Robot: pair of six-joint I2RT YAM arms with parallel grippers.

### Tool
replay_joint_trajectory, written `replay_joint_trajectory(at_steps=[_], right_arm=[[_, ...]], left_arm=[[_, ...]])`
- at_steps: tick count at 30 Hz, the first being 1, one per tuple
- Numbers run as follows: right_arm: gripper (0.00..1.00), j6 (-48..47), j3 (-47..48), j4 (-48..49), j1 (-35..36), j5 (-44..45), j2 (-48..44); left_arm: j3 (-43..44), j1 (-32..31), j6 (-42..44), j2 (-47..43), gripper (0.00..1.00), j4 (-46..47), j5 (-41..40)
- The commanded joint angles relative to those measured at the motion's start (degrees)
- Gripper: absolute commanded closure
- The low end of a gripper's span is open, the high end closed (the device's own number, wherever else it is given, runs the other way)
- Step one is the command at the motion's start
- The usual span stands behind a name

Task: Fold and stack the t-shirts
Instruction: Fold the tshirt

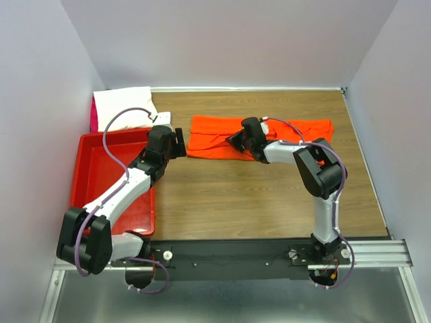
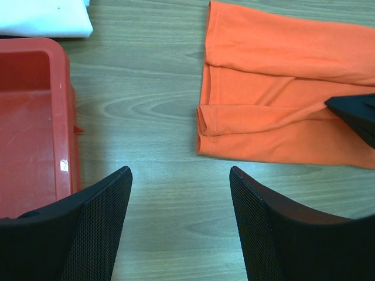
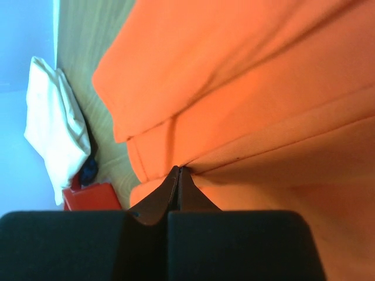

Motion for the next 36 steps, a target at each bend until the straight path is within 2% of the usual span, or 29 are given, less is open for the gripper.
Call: replay_joint_trajectory(at_steps=[1, 9, 12, 13, 15, 16, 19, 22, 26, 29, 31, 33, 35, 36], right_arm=[[0.99, -1.8, 3.0, -2.0, -0.4, 2.0, 2.6], [0.98, -2.8, 7.4, -2.5, -3.1, 0.4, 6.1], [0.88, -2.8, 8.5, -2.5, -3.9, -0.3, 7.1], [0.79, -2.9, 8.7, -2.6, -4.2, -0.7, 7.3], [0.69, -4.3, 9.5, -2.7, -4.5, -1.1, 7.6], [0.59, -5.4, 9.9, -2.8, -4.6, -1.9, 7.6], [0.47, -11.1, 12.7, -4.4, -4.6, -4.7, 7.5], [0.45, -17.4, 13.1, -5.4, -4.6, -9.1, 5.0], [0.46, -27.8, 11.2, -7.5, -4.6, -10.2, -0.3], [0.47, -33.4, 8.6, -11.2, -4.6, -11.5, -4.6], [0.47, -35.6, 7.9, -12.4, -4.7, -11.5, -5.4], [0.47, -38.2, 5.7, -13.5, -4.7, -11.6, -7.4], [0.48, -40.3, 3.9, -14.0, -4.8, -11.9, -8.6], [0.48, -40.6, 3.5, -14.2, -4.9, -12.1, -8.8]], left_arm=[[-0.3, -0.4, 0.9, -0.4, 0.25, 0.3, -0.1], [-0.2, -0.6, 1.1, 0.4, 0.25, 0.2, 1.0], [-0.1, -0.8, 1.3, 1.3, 0.25, 0.1, 1.9], [0.1, -0.8, 1.4, 1.4, 0.25, 0.0, 2.0], [0.2, -1.1, 1.5, 1.9, 0.25, 0.0, 2.4], [0.2, -1.1, 1.5, 2.1, 0.25, 0.0, 2.6], [0.4, -1.2, 1.5, 2.8, 0.24, 0.0, 3.8], [0.6, -1.2, 0.9, 3.8, 0.25, 0.1, 5.8], [2.3, -1.1, -1.1, 5.7, 0.27, 0.1, 10.6], [5.3, -1.7, -3.1, 9.4, 0.39, 0.4, 15.3], [6.9, -2.4, -3.6, 11.8, 0.41, 0.6, 16.1], [9.8, -3.5, -4.0, 15.8, 0.49, 0.7, 16.4], [12.1, -3.9, -4.2, 19.0, 0.52, 0.5, 16.8], [13.2, -4.0, -4.6, 22.1, 0.58, 0.4, 17.2]])
